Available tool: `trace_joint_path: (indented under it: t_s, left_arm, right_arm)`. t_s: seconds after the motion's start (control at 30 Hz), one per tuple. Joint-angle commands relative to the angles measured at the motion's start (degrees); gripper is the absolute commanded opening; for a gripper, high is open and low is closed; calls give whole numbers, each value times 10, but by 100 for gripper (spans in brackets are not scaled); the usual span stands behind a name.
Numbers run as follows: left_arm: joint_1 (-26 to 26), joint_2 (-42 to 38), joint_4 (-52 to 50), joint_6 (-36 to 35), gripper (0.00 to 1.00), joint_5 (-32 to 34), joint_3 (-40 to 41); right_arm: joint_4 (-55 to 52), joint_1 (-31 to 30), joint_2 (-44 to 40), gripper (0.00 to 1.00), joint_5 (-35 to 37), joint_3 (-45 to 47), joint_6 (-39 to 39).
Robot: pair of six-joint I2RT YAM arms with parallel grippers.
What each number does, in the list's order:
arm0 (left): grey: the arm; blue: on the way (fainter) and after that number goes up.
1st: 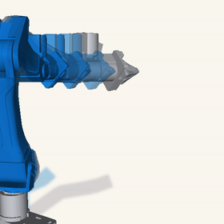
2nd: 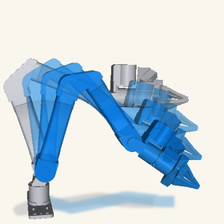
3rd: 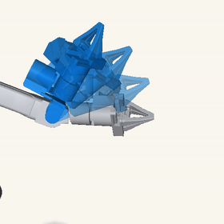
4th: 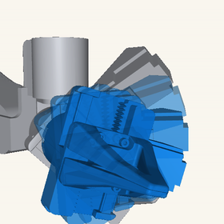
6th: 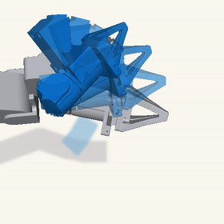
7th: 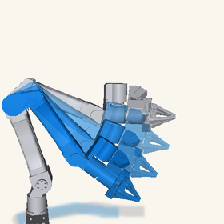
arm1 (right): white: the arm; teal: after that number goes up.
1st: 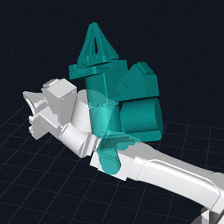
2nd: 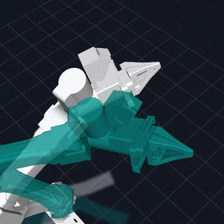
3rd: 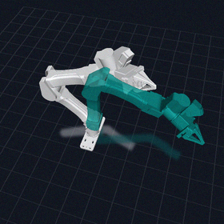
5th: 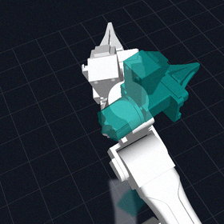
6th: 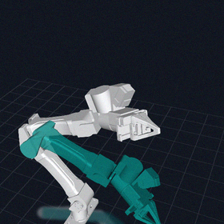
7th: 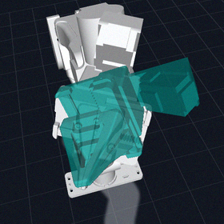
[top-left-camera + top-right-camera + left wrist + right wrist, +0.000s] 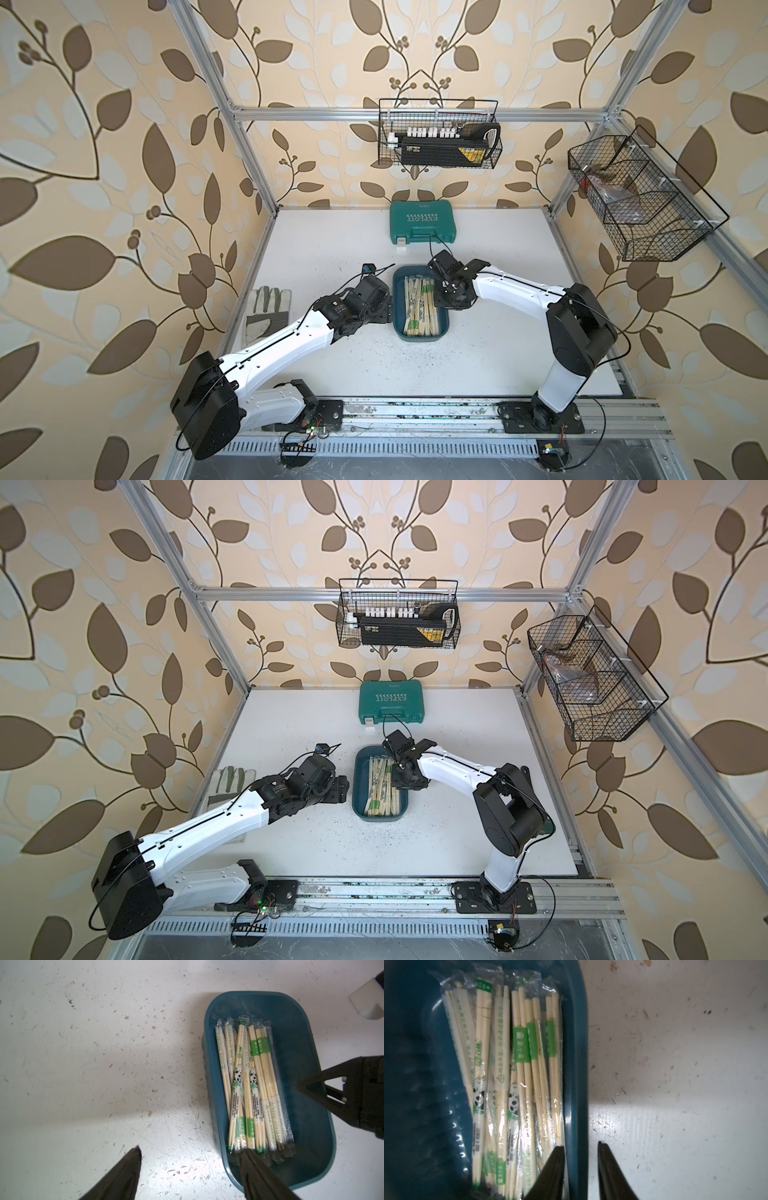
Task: Take the paired disposable chopsticks out of the storage box
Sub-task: Adjust the storage box at the center of the board, then pick up the paired disposable chopsticks from the storage box.
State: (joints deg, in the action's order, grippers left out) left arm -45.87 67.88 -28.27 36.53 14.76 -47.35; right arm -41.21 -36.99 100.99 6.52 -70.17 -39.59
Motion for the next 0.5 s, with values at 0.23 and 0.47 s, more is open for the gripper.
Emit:
trace_joint_path:
  t_s: [0.23, 0.47]
  left_arm:
    - [-6, -73, 18, -17, 84, 26, 35]
    - [-5, -115, -1, -16, 83, 39, 46]
  right_arm:
    - [-105, -39, -98, 41, 81, -98, 58]
    - [-96, -103, 37, 41, 26, -180, 53]
